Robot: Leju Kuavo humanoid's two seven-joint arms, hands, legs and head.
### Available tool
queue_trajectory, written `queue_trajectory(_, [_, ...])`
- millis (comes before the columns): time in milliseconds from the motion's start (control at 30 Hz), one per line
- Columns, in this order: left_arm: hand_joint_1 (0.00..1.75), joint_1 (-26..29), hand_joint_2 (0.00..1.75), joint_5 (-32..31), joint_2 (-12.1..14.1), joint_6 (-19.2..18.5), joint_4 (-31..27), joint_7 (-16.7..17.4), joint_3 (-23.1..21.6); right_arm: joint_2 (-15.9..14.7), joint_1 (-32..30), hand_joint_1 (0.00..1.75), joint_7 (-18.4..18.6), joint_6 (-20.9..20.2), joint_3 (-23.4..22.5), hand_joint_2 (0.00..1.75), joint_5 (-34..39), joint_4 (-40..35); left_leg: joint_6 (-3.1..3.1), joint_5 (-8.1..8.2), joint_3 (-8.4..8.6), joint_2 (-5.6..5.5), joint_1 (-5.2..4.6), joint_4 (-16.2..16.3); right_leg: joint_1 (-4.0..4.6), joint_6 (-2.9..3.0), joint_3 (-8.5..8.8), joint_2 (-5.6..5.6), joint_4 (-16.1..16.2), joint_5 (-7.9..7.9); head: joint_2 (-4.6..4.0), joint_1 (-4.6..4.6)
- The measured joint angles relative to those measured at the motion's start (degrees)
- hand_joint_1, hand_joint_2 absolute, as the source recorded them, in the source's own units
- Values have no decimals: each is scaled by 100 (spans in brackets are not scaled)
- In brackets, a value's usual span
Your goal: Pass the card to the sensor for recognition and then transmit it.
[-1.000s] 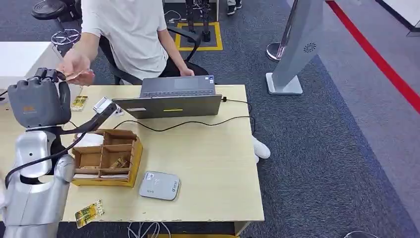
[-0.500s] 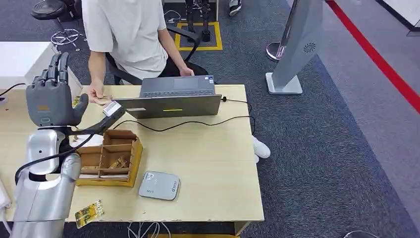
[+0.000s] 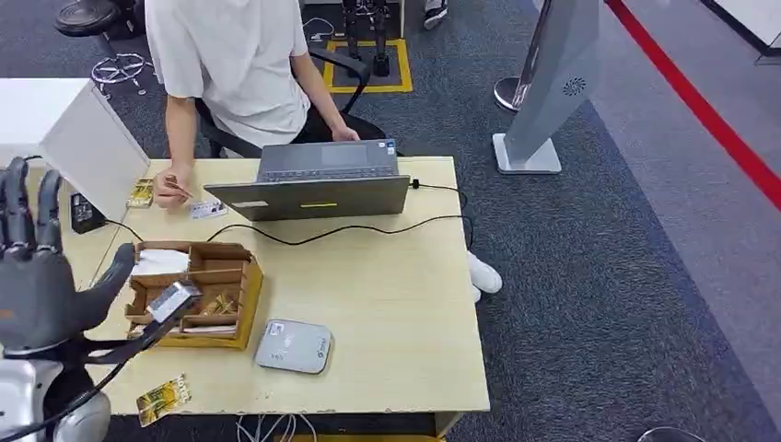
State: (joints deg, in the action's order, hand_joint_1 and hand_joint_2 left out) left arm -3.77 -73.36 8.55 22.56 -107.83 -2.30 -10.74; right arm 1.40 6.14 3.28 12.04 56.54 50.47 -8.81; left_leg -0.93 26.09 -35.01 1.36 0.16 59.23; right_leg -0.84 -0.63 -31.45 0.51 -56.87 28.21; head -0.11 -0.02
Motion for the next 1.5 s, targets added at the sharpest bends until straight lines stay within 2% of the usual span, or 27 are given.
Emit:
queue_trajectory(67, [0, 354, 175, 645, 129, 69, -172, -381, 577, 0, -6, 0, 0, -13, -15, 175, 11, 0, 4, 2, 1, 0, 4, -1, 1, 6, -1, 0, -1, 5, 0, -7])
queue_trajectory(267, [0, 1005, 175, 2870, 151, -473, -196, -1439, 2612, -15, -24, 0, -39, -37, -46, 175, 98, 0, 14, 9, 9, 0, 9, -4, 8, 14, -1, -2, -2, 16, 0, -7])
queue_trajectory(367, [0, 1063, 175, 3955, -2, -1061, 118, -1821, 3810, -17, -36, 0, -116, 2, -55, 175, 116, 7, 14, 9, 11, -3, 7, -4, 7, 13, 3, -5, -2, 17, 0, -7])
queue_trajectory(467, [0, 987, 175, 4609, -213, -1684, 712, -2165, 4982, -17, -53, 0, -162, 35, -63, 175, 208, 7, 14, 10, 11, 2, 8, -4, 7, 13, 0, -1, -1, 16, 0, -9])
queue_trajectory(600, [0, 727, 175, 5826, -500, -2461, 1714, -2098, 6424, -17, -62, 0, -216, 57, -70, 175, 319, 6, 13, 16, 11, -2, 7, -4, 7, 13, 14, -5, -1, 17, 0, -9])
queue_trajectory(700, [0, 529, 175, 6388, -790, -2547, 2614, -2087, 7425, -15, -70, 0, -210, 72, -83, 175, 400, 4, 7, 20, 18, -1, 3, -4, 2, 8, 9, -4, 3, 21, 0, -15])
queue_trajectory(767, [0, 478, 175, 6464, -1016, -2551, 3170, -2069, 7853, -9, -67, 0, -177, 118, -90, 175, 426, 4, 4, 22, 19, -12, 0, -3, -2, -1, 13, -17, 6, 27, 0, -13])
queue_trajectory(867, [0, 418, 175, 6473, -1249, -2553, 3743, -2058, 8263, 2, -66, 0, -170, 153, -92, 175, 439, 4, 1, 23, 19, -33, 3, 0, -2, -6, 16, -35, 12, 32, 0, 4])
queue_trajectory(967, [0, 360, 175, 6481, -1355, -2551, 4058, -2063, 8480, 2, -66, 0, -160, 153, -94, 175, 485, 4, 0, 23, 20, -34, 0, 0, -3, -7, 18, -36, 12, 29, 0, 2])
queue_trajectory(1033, [0, 311, 175, 6510, -1450, -2547, 4300, -1800, 8593, 2, -51, 0, -81, 160, -96, 175, 490, 4, 0, 23, 24, -33, -7, 0, -8, -10, 21, -36, 12, 27, 0, 4])
queue_trajectory(1067, [7, 291, 0, 6503, -1528, -2523, 4502, -1594, 8652, 4, -40, 0, -35, 168, -96, 175, 490, 2, -2, 24, 27, -33, -10, 0, -11, -10, 23, -35, 11, 27, 0, -7])
queue_trajectory(1100, [175, 288, 0, 6426, -1579, -2444, 4743, -1514, 8687, 7, -36, 0, -11, 184, -96, 0, 492, 2, -3, 24, 30, -32, -10, 0, -11, -10, 24, -35, 12, 27, 0, -11])
queue_trajectory(1133, [175, 289, 0, 6288, -1663, -2368, 5093, -1476, 8715, 13, -35, 175, 0, 223, -96, 0, 492, 0, -3, 25, 30, -32, -10, 0, -12, -10, 24, -35, 12, 27, 0, -7])
queue_trajectory(1300, [175, 278, 0, 5136, -2004, -2026, 6828, -1545, 8634, 52, -82, 175, -105, 424, -74, 0, 369, 2, -16, 32, 28, -34, -16, 3, -20, -15, 25, -37, 14, 29, 0, 0])
queue_trajectory(1333, [0, 259, 0, 4882, -2029, -1930, 7138, -1492, 8571, 57, -93, 175, -98, 437, -55, 0, 312, 2, -17, 33, 28, -34, -19, 3, -23, -18, 24, -37, 15, 27, 0, -2])
queue_trajectory(1367, [0, 244, 0, 4548, -2051, -1937, 7466, -1328, 8477, 57, -97, 0, -49, 444, -14, 0, 230, 2, -17, 33, 29, -33, -20, 3, -24, -18, 23, -37, 15, 27, 0, -2])
queue_trajectory(1433, [0, 231, 0, 4000, -2059, -2126, 7946, -1084, 8216, 57, -91, 0, 96, 461, 81, 0, 125, 2, -18, 33, 29, -33, -21, 3, -24, -19, 23, -37, 15, 27, 0, -2])
queue_trajectory(1500, [0, 214, 0, 3527, -2072, -2375, 8307, -985, 7910, 57, -85, 0, 223, 406, 164, 0, 57, 2, -19, 34, 29, -33, -21, 3, -24, -19, 23, -38, 14, 27, 0, 0])
